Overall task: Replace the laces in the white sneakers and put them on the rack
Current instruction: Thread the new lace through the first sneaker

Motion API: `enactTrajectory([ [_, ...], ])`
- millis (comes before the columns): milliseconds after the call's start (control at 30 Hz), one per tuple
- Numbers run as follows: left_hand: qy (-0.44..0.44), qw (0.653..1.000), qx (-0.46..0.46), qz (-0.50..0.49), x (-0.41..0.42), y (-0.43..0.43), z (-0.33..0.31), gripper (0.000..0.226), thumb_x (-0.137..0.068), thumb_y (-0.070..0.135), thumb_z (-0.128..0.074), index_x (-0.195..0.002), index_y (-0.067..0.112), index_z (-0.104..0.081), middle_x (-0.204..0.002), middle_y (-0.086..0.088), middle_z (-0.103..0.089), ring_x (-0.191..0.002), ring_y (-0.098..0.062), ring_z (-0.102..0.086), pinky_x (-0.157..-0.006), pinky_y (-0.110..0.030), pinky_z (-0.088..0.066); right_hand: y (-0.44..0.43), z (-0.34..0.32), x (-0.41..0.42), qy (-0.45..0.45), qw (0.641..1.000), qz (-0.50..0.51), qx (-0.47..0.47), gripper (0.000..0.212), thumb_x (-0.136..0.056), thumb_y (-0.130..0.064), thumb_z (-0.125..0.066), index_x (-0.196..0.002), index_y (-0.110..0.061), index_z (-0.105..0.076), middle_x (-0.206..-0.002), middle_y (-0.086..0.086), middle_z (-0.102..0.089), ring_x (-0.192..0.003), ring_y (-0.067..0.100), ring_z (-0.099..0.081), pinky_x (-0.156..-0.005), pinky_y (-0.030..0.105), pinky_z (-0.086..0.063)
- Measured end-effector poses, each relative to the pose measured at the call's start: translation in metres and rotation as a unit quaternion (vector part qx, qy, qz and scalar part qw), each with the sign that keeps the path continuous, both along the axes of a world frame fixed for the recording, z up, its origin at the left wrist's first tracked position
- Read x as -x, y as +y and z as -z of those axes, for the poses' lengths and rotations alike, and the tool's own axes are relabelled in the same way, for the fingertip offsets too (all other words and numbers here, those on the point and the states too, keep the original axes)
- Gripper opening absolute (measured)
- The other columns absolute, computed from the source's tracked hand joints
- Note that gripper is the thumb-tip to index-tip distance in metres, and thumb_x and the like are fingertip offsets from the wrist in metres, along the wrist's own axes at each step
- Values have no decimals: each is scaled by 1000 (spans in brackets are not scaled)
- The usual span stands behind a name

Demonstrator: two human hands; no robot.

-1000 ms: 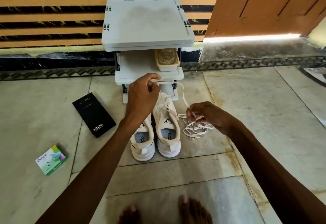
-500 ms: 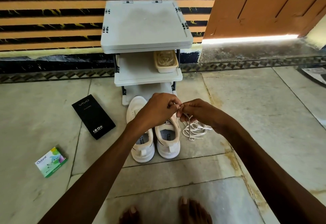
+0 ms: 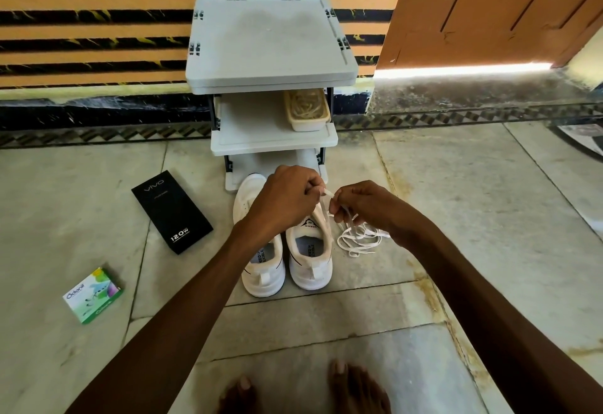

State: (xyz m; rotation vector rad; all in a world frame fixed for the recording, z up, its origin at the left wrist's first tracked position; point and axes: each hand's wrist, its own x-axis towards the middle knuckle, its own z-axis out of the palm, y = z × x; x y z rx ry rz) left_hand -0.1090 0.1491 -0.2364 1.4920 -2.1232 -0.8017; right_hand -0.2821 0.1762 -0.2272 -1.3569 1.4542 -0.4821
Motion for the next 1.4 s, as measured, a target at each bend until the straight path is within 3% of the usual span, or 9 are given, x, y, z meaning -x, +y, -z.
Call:
enactTrajectory([
  [100,6,999,22,-47,-6,-3,-3,12,-88,19,-64,-89,21,-76,-76,6,-72,-76,-11,-66,-78,-29,-54,0,3,3,3,1000,8,-10,32,-95,-12,-41,-87,-5,-72,-76,3,-68,-68,11,-54,-61,22,-42],
  [300,50,990,59,-116,-15,-9,-3,13,-87,18,-64,-87,19,-77,-75,5,-72,-72,-10,-68,-78,-31,-57,0,8,8,-24,999,46,-6,30,-97,-11,-46,-88,-5,-74,-71,2,-66,-66,15,-56,-60,24,-44],
  [467,27,986,92,-136,-17,-10,2,15,-88,16,-62,-89,17,-77,-77,4,-72,-67,-7,-62,-66,-17,-44,-2,12,8,-87,989,119,34,23,-99,-7,-50,-96,1,-72,-72,5,-68,-60,12,-59,-59,22,-49],
  [700,30,988,83,-129,-22,-12,5,16,-88,15,-61,-88,18,-76,-77,6,-72,-68,-5,-63,-72,-23,-52,-1,6,5,-113,961,222,121,13,-88,-11,-70,-91,1,-72,-77,14,-73,-62,16,-67,-58,22,-54],
  [800,70,990,56,-111,-21,-12,6,14,-89,12,-61,-92,17,-73,-75,4,-71,-71,-9,-68,-77,-33,-57,0,3,3,-144,954,228,133,11,-93,-6,-62,-100,-1,-69,-77,13,-73,-64,17,-69,-59,24,-54],
  [900,106,988,67,-88,-19,-7,3,18,-91,10,-61,-105,21,-63,-75,3,-68,-72,-9,-67,-74,-33,-58,0,-1,1,-194,948,223,119,15,-97,-3,-51,-104,-5,-64,-78,13,-71,-68,19,-69,-63,27,-57],
  [1100,205,975,27,-85,-17,-2,-2,2,-89,8,-68,-89,9,-66,-74,3,-71,-66,-10,-70,-70,-33,-60,0,-8,-5,-304,930,191,80,27,-98,6,-42,-110,-4,-64,-101,15,-73,-95,23,-72,-78,26,-57],
  [1267,260,961,9,-93,-18,0,-4,4,-88,6,-69,-88,9,-71,-73,0,-72,-68,-13,-71,-69,-30,-61,-2,-7,-12,-219,948,182,140,17,-96,-1,-55,-106,-2,-69,-91,16,-74,-79,20,-73,-69,25,-58],
  [1400,222,971,35,-82,-16,3,-4,8,-82,10,-75,-84,18,-74,-75,10,-71,-69,-1,-65,-69,-18,-54,-4,-2,-19,-49,957,154,239,13,-92,-8,-64,-95,-15,-75,-90,-1,-73,-71,10,-68,-63,23,-56],
])
